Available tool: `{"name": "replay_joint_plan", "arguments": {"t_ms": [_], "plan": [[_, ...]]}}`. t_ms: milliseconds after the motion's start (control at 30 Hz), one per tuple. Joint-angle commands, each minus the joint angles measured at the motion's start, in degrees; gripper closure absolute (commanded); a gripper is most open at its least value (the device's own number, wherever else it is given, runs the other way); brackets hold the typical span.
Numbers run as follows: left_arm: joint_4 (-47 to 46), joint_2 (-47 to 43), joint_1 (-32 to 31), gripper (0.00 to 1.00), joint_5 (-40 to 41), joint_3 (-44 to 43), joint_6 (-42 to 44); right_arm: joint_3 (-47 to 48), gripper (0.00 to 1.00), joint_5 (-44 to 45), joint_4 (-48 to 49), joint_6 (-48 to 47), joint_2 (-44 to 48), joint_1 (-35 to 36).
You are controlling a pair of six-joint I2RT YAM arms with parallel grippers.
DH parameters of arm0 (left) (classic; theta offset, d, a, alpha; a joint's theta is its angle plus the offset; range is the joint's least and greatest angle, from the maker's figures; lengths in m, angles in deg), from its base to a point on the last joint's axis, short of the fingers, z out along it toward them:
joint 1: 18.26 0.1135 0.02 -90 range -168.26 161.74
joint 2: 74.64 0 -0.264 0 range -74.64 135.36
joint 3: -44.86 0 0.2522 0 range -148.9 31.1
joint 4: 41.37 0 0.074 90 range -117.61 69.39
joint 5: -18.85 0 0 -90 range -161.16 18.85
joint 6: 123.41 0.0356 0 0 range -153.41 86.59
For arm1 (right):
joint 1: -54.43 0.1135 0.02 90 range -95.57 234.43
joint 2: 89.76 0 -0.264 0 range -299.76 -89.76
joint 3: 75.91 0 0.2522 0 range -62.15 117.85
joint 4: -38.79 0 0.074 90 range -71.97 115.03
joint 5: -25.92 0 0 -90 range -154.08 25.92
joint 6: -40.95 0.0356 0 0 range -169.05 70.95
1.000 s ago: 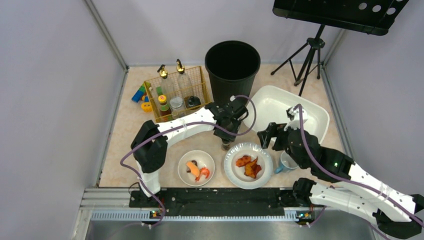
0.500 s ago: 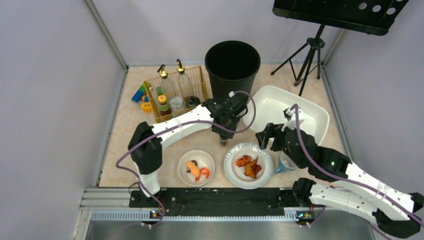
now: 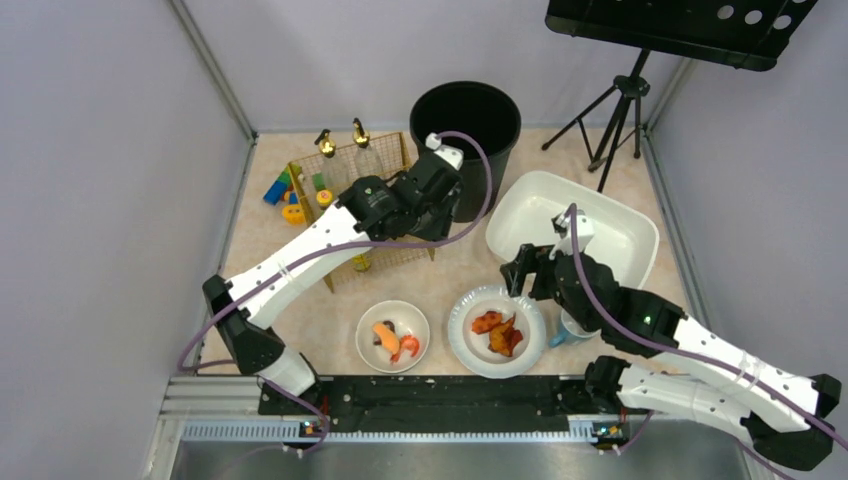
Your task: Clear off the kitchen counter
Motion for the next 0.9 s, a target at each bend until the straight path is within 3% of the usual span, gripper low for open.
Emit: {"name": "replay_joint_plan", "arguments": {"t_ms": [0,300,867], "plan": [[2.08,-1.83,3.81,1.0,2.62,-2.73,2.29,0.7,0.22,-1.37,3.2,-0.08,-0.45,-0.33],[-1.3,-1.71,12.79,1.0,-3.47,1.2,4.29,0.16,0.23,-1.91,3.64,0.09,-0.37,-0.33],[-3.2,4.07,16.01,1.0,-6.12,8.84,4.15,-1.21,0.23,-2.11,4.45,-0.15,0.04,-0.34]]}}
